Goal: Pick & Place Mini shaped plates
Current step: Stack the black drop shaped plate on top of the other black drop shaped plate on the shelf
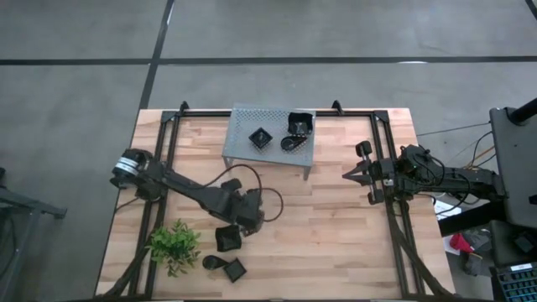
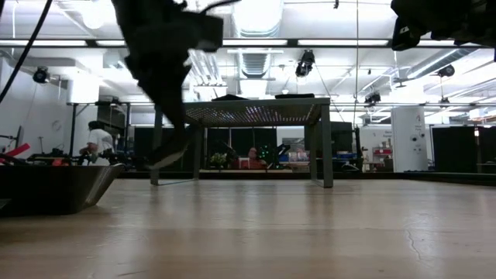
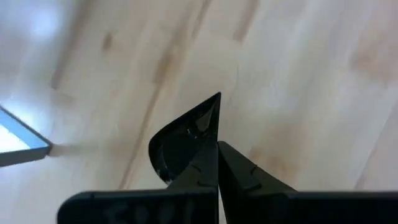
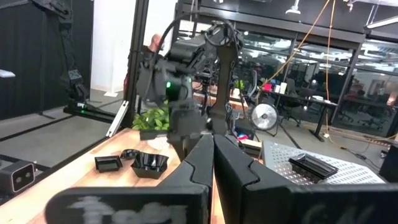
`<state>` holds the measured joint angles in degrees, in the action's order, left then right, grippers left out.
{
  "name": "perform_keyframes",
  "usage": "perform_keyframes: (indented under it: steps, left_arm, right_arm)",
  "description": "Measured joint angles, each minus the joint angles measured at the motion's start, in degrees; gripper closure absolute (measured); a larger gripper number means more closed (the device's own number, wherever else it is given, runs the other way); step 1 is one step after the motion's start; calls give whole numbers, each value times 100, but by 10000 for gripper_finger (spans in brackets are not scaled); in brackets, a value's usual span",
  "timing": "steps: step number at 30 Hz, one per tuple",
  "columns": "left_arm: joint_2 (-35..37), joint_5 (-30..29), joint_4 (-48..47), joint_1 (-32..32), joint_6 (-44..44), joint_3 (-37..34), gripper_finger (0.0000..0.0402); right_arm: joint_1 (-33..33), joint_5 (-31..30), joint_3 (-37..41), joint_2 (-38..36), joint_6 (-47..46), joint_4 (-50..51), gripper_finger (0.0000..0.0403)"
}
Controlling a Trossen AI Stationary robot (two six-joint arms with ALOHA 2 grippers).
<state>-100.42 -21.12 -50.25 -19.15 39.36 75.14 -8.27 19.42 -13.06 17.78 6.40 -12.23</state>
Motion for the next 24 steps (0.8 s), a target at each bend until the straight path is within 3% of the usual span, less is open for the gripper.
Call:
perform_keyframes:
  steps: [9, 13, 24]
  left_arm:
    - [118, -303, 127, 166, 1313, 641, 401]
    - [116, -417, 229, 374, 849, 974, 401]
    - [115, -1427, 272, 1003, -297, 1941, 401]
  right_arm:
    - [0, 0, 0, 0, -18, 0, 394]
    - [1, 1, 0, 0, -2, 0, 394]
    - [2, 0, 0, 0, 5, 0, 394]
